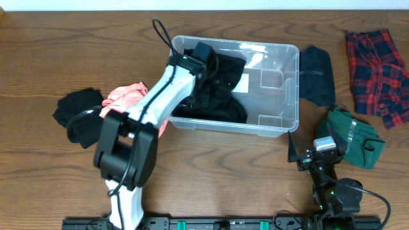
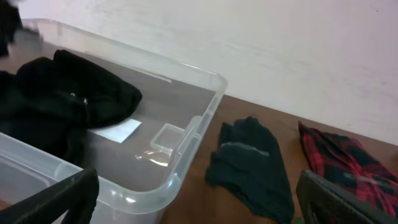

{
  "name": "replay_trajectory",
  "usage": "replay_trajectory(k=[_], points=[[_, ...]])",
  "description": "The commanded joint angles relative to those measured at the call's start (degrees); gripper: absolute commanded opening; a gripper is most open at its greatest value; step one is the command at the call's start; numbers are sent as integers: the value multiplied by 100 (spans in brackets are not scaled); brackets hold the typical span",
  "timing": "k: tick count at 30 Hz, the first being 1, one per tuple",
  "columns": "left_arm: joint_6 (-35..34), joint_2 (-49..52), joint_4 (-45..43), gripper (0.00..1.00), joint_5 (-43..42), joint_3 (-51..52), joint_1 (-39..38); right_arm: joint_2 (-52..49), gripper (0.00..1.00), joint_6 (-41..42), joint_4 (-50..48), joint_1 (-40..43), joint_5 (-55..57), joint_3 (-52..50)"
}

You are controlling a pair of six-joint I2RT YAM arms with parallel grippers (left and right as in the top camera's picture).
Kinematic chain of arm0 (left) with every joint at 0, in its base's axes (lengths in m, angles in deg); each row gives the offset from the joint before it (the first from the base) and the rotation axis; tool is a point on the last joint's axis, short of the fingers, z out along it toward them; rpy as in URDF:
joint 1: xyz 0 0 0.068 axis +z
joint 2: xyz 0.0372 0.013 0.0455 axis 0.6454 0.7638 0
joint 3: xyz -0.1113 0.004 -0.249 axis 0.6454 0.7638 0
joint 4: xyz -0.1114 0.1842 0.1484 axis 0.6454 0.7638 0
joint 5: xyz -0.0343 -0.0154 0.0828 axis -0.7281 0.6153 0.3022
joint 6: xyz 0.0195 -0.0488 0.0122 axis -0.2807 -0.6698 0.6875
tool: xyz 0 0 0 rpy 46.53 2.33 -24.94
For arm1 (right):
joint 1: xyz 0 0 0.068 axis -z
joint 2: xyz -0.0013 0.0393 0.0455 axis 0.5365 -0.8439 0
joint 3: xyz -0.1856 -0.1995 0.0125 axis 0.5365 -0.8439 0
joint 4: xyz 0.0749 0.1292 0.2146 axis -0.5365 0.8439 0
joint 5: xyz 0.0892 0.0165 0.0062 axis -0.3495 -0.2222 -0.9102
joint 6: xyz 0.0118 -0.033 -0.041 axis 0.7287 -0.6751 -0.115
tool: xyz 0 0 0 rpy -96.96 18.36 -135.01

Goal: Pack container
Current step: 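Lower and press the black garment into the bin's left side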

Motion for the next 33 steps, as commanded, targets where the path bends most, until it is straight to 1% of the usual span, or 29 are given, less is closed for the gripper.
replay_trajectory(k=[1,6,12,15,18,23,27,33], points=[[35,313,166,6,9,7,7,31,99,63,22,-44,35,-9],[33,94,177,6,7,-286,13,31,99,61,22,-44,35,-9],[0,-592,254,6,4,-887,11,31,99,63,22,-44,35,-9],[-37,-988,260,6,4,-975,11,31,99,63,22,-44,35,-9],[-155,-1235,466,6,4,-973,11,31,99,63,22,-44,35,-9],[-267,-1220,935,6,-133,-837,0,31,99,61,22,-44,35,-9],[-267,-1147,940,6,-597,-581,-4,31,99,63,22,-44,35,-9],[-264,-883,916,6,-647,-278,-15,31,99,63,22,-44,35,-9]])
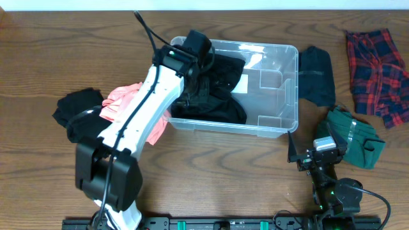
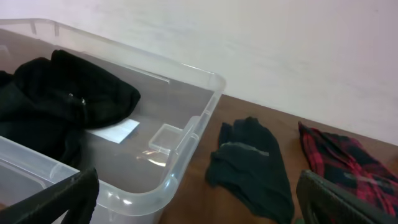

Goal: Pack container
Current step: 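Lower and press the black garment into the bin's left side, then release the black garment and move the left gripper to the pink shirt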

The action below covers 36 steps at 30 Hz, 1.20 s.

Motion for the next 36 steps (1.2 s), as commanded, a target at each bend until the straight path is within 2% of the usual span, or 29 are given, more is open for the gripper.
replay_trajectory(k=[1,12,21,23,31,36], points=[[-74,216,15,6,-127,122,-13,31,99,63,22,-44,35,-9],[-76,870,-68,6,-138,127,-188,31,99,63,22,-44,35,-9],[42,881,-144,6,-133,114,-284,31,99,63,22,-44,35,-9],[251,855,-186,6,-129,9,-258,31,99,63,22,-44,35,-9],[249,404,-50,6,-44,-916,-22,31,99,63,22,-44,35,-9],[210,-72,94,6,271,-1038,306,31,99,63,22,-44,35,-9]])
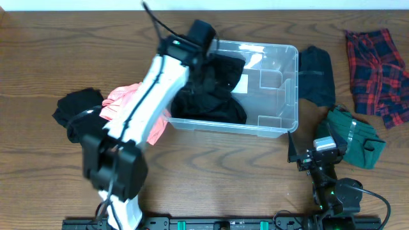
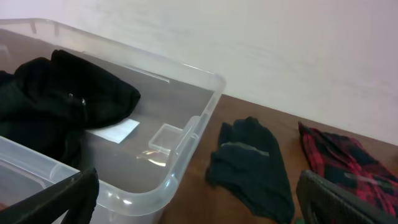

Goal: Pack container
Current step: 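Release the black garment and move the left gripper to the pink shirt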

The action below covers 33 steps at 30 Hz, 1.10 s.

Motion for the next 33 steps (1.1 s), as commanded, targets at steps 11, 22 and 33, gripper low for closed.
replay_trajectory(k=[11,22,33], points=[[-295,-656,1095,6,752,-87,1353,31,99,63,22,-44,35,-9],[-529,-645,885,6,750,435,1733,31,99,63,22,-44,35,-9],[-614,-612,654,6,745,920,1731,31,99,63,22,-44,35,-9]])
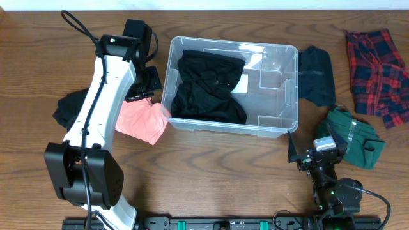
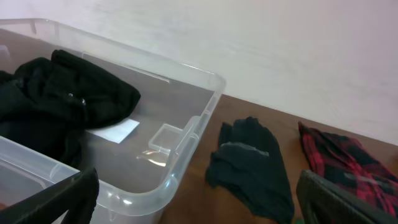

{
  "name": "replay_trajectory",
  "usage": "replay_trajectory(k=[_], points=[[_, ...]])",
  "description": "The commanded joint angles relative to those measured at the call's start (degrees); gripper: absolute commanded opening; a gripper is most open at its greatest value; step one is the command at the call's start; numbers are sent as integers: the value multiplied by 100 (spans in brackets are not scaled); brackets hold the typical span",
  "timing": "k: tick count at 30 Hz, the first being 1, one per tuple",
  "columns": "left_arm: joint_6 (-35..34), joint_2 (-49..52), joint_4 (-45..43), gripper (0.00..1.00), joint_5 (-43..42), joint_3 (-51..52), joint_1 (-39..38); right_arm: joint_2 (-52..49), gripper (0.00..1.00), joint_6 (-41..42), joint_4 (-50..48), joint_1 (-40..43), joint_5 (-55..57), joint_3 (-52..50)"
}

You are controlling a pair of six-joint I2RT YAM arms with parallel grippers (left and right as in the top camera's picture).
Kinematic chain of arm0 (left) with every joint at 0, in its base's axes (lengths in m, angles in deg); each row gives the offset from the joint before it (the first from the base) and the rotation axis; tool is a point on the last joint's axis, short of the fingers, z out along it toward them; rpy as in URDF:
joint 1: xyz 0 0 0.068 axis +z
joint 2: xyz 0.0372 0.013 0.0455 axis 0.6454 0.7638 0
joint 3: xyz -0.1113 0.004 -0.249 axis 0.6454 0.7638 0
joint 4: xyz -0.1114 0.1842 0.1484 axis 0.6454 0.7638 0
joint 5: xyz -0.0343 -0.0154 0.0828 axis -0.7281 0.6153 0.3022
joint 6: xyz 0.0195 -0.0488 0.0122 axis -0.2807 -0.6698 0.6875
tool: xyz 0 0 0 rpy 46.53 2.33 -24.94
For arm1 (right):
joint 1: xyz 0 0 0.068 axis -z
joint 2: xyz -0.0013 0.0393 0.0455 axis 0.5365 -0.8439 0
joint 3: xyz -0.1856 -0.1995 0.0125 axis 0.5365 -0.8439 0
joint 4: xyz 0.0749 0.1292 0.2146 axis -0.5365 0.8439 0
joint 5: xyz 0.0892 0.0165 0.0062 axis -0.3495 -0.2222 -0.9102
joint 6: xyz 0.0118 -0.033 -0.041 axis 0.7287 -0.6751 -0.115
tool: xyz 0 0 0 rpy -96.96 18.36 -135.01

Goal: Pack container
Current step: 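Release the black garment and move the left gripper to the pink shirt, then grasp the pink shirt with the left gripper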

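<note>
The clear plastic container (image 1: 281, 96) stands at the table's back middle, and a heap of black clothing (image 1: 208, 89) fills its left half. In the right wrist view the container (image 2: 186, 134) and the black clothing (image 2: 62, 99) show as well. My left gripper (image 1: 147, 80) hangs just outside the container's left wall, above the top edge of a pink garment (image 1: 144, 121). Its jaws are too dark to read. My right gripper (image 1: 316, 153) rests open near the front right, with nothing between its fingers (image 2: 336, 199).
A black garment (image 1: 70, 112) lies left of the left arm. A dark cloth (image 1: 317, 73) lies right of the container, also visible as dark cloth (image 2: 249, 165). Further right are a green garment (image 1: 354, 134) and a red plaid cloth (image 1: 377, 67).
My left gripper was over the container's back left corner. It is now outside the left wall, above the pink garment. The black clothing stays in the container. The right arm has not moved.
My left gripper was down on the black clothing in the container's left half at the first two moments. Then it stood over the back left corner. Now it is outside over the pink garment, with the black heap left inside. The right gripper stayed still and open.
</note>
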Motion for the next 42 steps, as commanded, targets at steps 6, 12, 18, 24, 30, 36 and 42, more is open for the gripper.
replay_trajectory(k=[6,12,18,24,30,36,42], points=[[-116,66,-243,6,42,356,24,31,99,63,22,-44,35,-9],[-111,66,-284,6,-219,601,24,31,99,63,22,-44,35,-9],[-87,66,-284,6,-688,625,24,31,99,63,22,-44,35,-9],[42,66,-227,6,-852,625,24,31,99,63,22,-44,35,-9],[44,66,-142,6,-855,625,24,31,99,63,22,-44,35,-9],[42,66,-109,5,-863,625,22,31,99,61,22,-44,35,-9],[44,66,-50,6,-866,625,7,31,99,63,22,-44,35,-9]])
